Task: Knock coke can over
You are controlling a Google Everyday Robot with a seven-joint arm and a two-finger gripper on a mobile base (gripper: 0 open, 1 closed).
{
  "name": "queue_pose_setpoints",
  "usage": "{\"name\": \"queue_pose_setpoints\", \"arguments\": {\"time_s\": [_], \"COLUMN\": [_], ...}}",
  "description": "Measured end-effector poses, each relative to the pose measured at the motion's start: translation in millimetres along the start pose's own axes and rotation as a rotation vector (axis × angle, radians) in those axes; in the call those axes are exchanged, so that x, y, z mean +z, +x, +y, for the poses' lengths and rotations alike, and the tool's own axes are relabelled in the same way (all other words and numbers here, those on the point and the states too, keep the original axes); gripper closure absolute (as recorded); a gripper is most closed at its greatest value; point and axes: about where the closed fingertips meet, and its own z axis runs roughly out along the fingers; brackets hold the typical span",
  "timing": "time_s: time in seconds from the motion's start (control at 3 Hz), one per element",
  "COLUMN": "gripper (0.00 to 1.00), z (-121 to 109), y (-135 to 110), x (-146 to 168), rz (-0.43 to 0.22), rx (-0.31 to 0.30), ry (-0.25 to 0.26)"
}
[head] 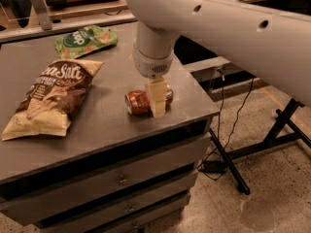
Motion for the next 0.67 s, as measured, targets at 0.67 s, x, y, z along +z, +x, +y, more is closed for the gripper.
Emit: {"name": "queue_pose_setpoints", "arguments": {"time_s": [0.67], "gripper": [0.0], "z": [7], "y": [52], "x": [-41], "rz": [-0.152], "rx": [0.225], "ry": [0.042]}}
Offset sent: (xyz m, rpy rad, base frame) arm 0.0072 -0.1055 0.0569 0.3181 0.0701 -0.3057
